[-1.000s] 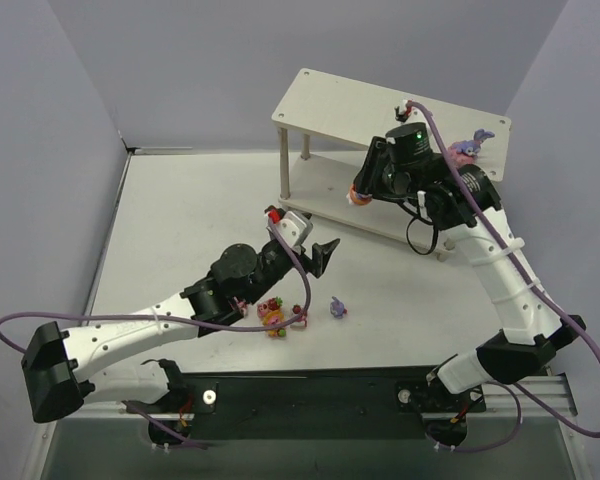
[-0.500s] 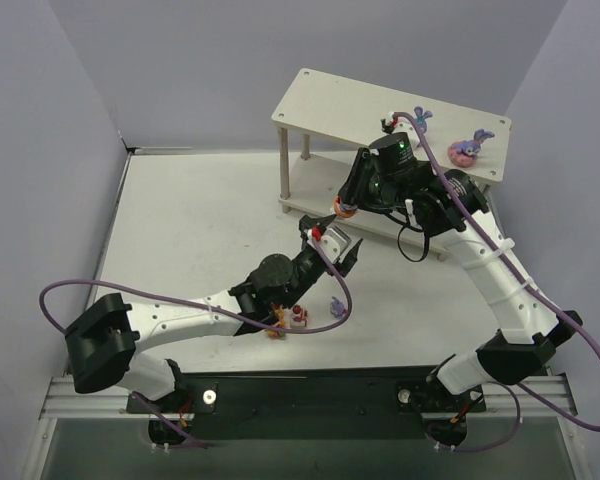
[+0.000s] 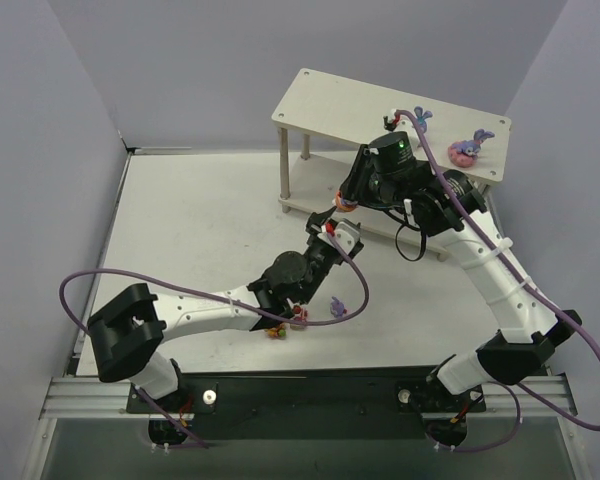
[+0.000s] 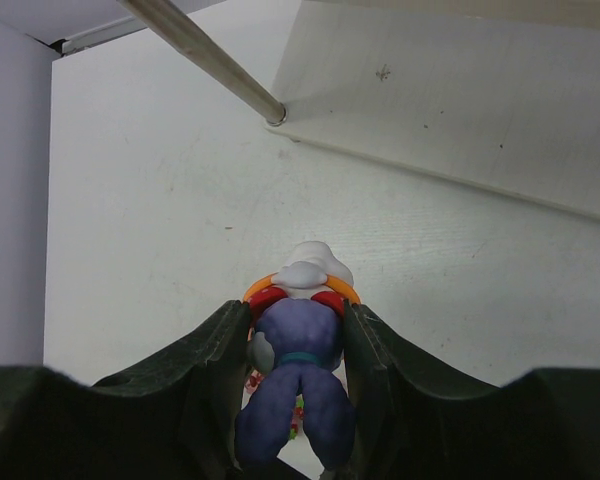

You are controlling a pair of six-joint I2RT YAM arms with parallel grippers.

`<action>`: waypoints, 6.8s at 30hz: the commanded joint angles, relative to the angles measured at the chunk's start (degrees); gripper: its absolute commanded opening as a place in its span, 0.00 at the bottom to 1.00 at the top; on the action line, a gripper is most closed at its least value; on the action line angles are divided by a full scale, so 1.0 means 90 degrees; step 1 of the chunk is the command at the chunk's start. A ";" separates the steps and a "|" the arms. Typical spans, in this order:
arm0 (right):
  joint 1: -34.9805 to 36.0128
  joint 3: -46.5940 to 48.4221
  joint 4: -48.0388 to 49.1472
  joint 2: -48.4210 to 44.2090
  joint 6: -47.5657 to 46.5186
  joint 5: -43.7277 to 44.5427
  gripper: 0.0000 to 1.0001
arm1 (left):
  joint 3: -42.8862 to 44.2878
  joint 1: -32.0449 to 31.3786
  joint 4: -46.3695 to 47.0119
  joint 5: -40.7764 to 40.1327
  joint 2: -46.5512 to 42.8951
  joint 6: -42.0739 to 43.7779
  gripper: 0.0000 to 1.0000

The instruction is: Place and organize the plastic toys onto the shelf

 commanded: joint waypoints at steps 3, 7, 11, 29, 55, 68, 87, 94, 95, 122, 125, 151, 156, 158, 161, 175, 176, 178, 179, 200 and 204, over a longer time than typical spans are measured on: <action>0.0133 -0.0154 -0.0173 -0.0171 0.0095 -0.0459 0.00 | 0.0561 -0.0003 0.0909 -0.0249 0.0173 0.0313 0.64; 0.0153 -0.0194 -0.0193 -0.0191 0.0115 -0.0595 0.00 | 0.0590 0.0007 0.1114 -0.0327 0.0261 0.0410 0.64; 0.0192 -0.0223 -0.0174 -0.0201 0.0154 -0.0664 0.00 | 0.0610 0.0026 0.1290 -0.0356 0.0349 0.0498 0.76; 0.0134 0.0070 -0.0183 -0.0240 0.0164 -0.0508 0.00 | 0.0131 0.0046 0.1525 -0.0279 0.0359 0.0303 0.88; 0.0006 0.0119 -0.0193 -0.0318 0.0203 -0.0566 0.00 | -0.0064 0.0056 0.1456 -0.0259 0.0407 0.0020 0.26; -0.0023 -0.0115 0.0119 -0.0503 -0.0012 -0.0449 0.37 | -0.0133 0.0046 0.1095 -0.0074 0.0115 -0.0390 0.00; -0.0755 -0.0876 0.0832 -0.1975 -0.0451 -0.0342 0.63 | 0.0218 0.1373 -0.0836 0.2132 -0.1037 -0.2702 0.00; -0.0804 -0.2769 0.0911 -0.3402 -0.0706 -0.0098 0.63 | 0.1916 0.2184 -0.2380 0.3286 -0.0765 -0.3417 0.00; -0.0814 -0.3332 0.0920 -0.3549 -0.0657 -0.0088 0.63 | 0.2450 0.2271 -0.2624 0.3422 -0.0668 -0.3582 0.00; -0.0707 -0.7908 0.1213 -0.5991 0.0066 -0.0986 0.58 | 0.5864 0.2556 -0.2735 0.3472 0.2594 -0.3731 0.00; -0.0706 -0.7947 0.1204 -0.6001 0.0095 -0.0977 0.57 | 0.5786 0.2526 -0.2442 0.3179 0.2586 -0.3672 0.00; -0.0687 -0.8084 0.1408 -0.5582 0.0085 -0.0752 0.56 | 0.5589 0.2223 -0.0937 0.2563 0.2516 -0.3008 0.00; -0.0687 -0.8133 0.1409 -0.5601 0.0095 -0.0713 0.56 | 0.6019 0.2262 -0.0946 0.2603 0.3063 -0.3124 0.00; -0.0687 -0.8143 0.1409 -0.5611 0.0095 -0.0693 0.56 | 0.6020 0.2272 -0.0907 0.2593 0.3190 -0.3125 0.00; -0.0687 -0.8162 0.1409 -0.5611 0.0086 -0.0674 0.56 | 0.5903 0.2292 -0.0800 0.2574 0.3269 -0.3066 0.00; -0.0677 -0.8299 0.1477 -0.5552 0.0105 -0.0635 0.56 | 0.4926 0.2272 -0.0146 0.2466 0.3230 -0.2939 0.20; -0.0677 -0.8318 0.1477 -0.5543 0.0115 -0.0625 0.56 | 0.4897 0.2272 -0.0146 0.2466 0.3230 -0.2930 0.22; -0.0677 -0.8338 0.1496 -0.5533 0.0124 -0.0635 0.56 | 0.4887 0.2272 -0.0194 0.2495 0.3230 -0.2891 0.27; -0.0677 -0.8357 0.1506 -0.5533 0.0124 -0.0635 0.56 | 0.4887 0.2272 -0.0214 0.2505 0.3230 -0.2881 0.29; -0.0677 -0.8436 0.1575 -0.5542 0.0144 -0.0644 0.56 | 0.4867 0.2282 -0.0770 0.2564 0.3054 -0.2715 0.64; -0.0677 -0.8445 0.1584 -0.5552 0.0144 -0.0644 0.56 | 0.4926 0.2282 -0.0985 0.2564 0.3035 -0.2705 0.72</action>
